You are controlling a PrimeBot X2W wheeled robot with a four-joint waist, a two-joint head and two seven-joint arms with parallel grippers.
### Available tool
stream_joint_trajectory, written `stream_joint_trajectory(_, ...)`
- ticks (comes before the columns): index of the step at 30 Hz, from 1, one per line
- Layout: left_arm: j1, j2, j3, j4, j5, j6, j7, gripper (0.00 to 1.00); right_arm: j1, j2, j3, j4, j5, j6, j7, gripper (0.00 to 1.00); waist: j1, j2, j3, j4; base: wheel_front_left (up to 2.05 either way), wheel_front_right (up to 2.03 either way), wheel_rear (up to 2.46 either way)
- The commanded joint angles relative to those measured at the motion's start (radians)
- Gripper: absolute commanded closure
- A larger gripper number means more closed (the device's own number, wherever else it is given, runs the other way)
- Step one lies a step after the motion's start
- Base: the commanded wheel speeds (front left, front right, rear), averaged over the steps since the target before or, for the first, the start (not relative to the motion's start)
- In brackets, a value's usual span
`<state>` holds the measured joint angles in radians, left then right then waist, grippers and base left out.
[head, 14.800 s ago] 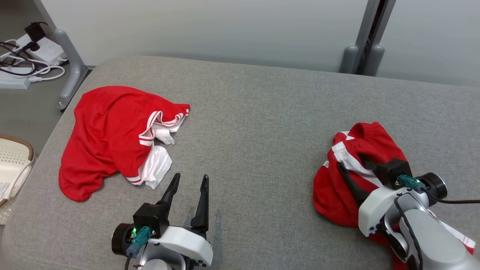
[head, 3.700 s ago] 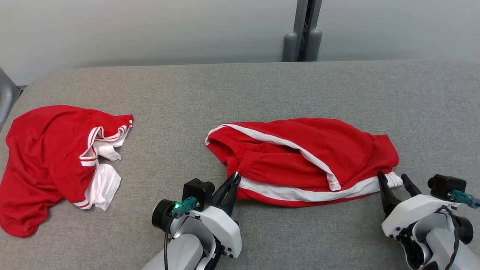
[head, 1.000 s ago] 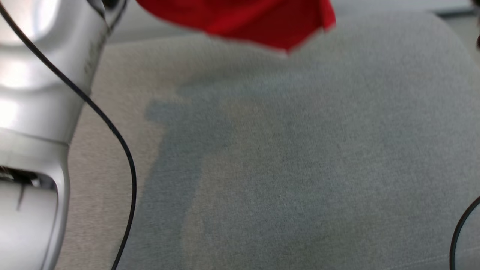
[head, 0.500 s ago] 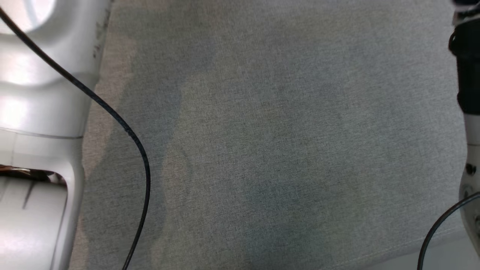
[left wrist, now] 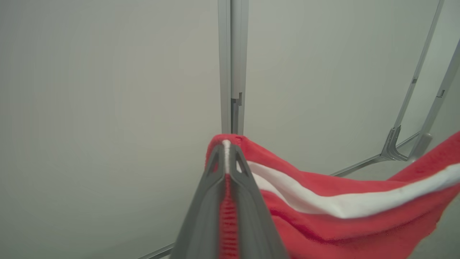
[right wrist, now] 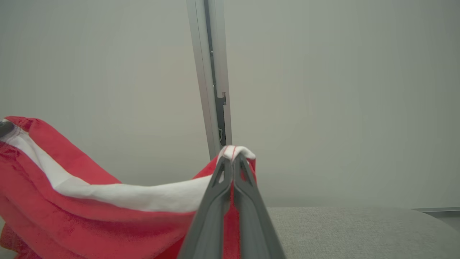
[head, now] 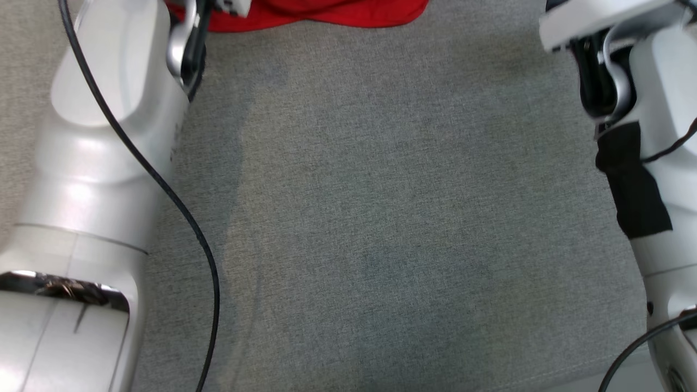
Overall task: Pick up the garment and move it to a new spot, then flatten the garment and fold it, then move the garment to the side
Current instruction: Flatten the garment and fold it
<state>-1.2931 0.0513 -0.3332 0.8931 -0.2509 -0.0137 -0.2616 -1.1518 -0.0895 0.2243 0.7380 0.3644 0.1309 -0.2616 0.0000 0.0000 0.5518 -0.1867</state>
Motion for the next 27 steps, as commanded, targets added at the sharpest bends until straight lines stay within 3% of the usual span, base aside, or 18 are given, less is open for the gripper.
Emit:
stream_joint_trajectory(1, 0.016, 0.002, 0.004, 0.004, 0.001, -0.007, -0.004, 1.00, 0.018, -0.010, 0.005, 0.006, 0.009, 0.000, -0.005, 1.00, 0.0000, 0.0000, -0.014, 0.008, 0.00, 0.00, 0.00)
stream_joint_trajectory(12, 0.216, 0.001, -0.046, 0.100, -0.012, -0.031, -0.004, 1.00, 0.191, -0.055, 0.136, 0.125, 0.104, 0.000, -0.005, 1.00, 0.0000, 0.0000, -0.160, 0.061, 0.00, 0.00, 0.00)
stream_joint_trajectory(20, 0.345, 0.001, -0.199, 0.241, -0.071, -0.044, 0.029, 1.00, 0.283, -0.085, 0.266, 0.263, 0.165, 0.000, -0.005, 1.00, 0.0000, 0.0000, -0.258, 0.108, 0.00, 0.00, 0.00)
stream_joint_trajectory(27, 0.427, 0.003, -0.314, 0.254, -0.119, -0.046, 0.061, 1.00, 0.304, -0.103, 0.376, 0.367, 0.240, 0.000, 0.013, 1.00, 0.0000, 0.0000, -0.311, 0.126, 0.00, 0.00, 0.00)
